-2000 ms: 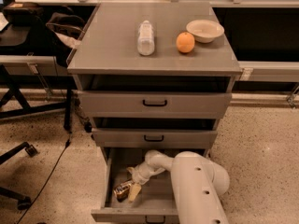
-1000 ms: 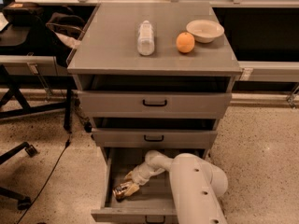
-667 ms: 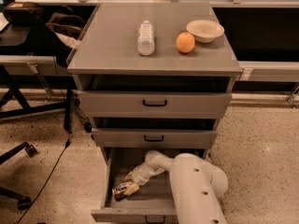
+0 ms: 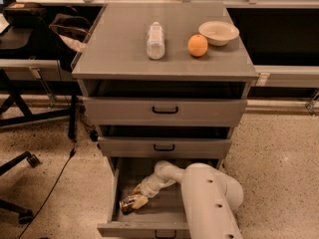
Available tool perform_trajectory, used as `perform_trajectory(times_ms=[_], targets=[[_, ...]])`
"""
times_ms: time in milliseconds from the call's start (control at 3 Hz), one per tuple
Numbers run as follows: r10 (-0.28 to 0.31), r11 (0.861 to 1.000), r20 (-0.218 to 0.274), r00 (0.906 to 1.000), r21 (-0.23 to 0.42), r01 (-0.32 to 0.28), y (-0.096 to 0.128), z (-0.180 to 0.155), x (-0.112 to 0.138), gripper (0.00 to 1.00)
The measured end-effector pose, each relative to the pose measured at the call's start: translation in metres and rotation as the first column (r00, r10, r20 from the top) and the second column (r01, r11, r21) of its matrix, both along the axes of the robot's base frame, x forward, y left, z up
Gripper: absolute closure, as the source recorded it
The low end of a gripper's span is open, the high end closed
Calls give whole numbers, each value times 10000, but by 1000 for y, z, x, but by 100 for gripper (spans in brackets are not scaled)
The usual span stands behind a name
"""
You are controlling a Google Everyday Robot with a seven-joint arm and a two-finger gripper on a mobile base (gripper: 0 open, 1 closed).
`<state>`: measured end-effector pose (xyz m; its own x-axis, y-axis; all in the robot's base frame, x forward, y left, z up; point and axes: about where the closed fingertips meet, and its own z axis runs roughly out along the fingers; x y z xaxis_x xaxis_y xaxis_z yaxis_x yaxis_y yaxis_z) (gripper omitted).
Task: Pick orange can from bottom drawer and place on counter
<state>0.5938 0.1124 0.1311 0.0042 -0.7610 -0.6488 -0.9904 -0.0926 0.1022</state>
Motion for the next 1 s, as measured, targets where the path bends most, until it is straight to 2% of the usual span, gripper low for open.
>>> perform_trajectory(times_ms=[333,667,1000], targets=[[-571,9983,348,9978,85,569,-9,19,6,100],[-1395,9896,1017,9850,-217,1424,-35,52,19,100],[-2508,9657,1776,9516,-226,2588,-53,101,33,100]])
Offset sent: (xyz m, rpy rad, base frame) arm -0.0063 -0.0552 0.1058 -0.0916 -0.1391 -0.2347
